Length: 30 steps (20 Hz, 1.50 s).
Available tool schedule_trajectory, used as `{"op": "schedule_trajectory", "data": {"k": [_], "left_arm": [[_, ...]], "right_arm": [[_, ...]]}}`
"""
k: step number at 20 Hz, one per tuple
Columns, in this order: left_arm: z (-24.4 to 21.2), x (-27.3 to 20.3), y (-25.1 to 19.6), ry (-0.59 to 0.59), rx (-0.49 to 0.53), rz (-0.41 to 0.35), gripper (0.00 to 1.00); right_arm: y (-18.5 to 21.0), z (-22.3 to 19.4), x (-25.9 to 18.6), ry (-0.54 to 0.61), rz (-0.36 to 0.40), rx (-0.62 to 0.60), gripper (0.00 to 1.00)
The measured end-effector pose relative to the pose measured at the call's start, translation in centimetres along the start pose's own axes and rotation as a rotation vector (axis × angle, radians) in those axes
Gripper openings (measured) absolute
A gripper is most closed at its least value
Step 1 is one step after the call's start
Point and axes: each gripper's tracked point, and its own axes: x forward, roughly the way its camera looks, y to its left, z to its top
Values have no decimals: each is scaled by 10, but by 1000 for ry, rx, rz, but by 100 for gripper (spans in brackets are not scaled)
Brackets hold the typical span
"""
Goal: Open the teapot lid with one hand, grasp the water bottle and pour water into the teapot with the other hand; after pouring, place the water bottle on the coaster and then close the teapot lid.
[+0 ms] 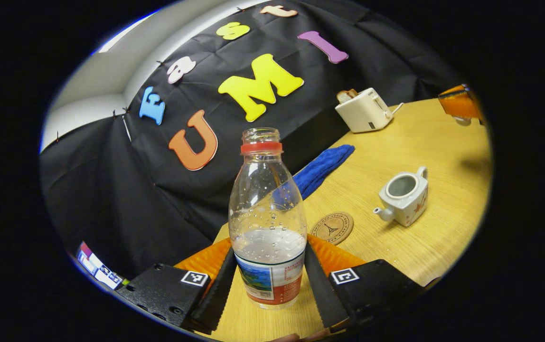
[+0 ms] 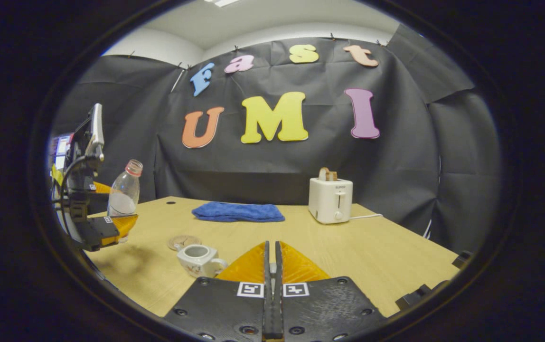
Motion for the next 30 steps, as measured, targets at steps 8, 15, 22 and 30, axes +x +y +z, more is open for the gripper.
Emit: {"op": "schedule_trajectory", "data": {"k": [8, 15, 22, 30], "left_arm": [[-4, 12, -9, 66, 289, -34, 78], [0, 12, -16, 67, 544, -38, 77], [5, 14, -23, 41, 903, -4, 77], [12, 13, -24, 73, 1120, 16, 81]], "right_arm": [[-19, -3, 4, 18, -40, 12, 0], [-37, -13, 9, 53, -72, 45, 0], [-48, -15, 9, 61, -91, 62, 0], [-57, -12, 9, 60, -107, 88, 0]]}}
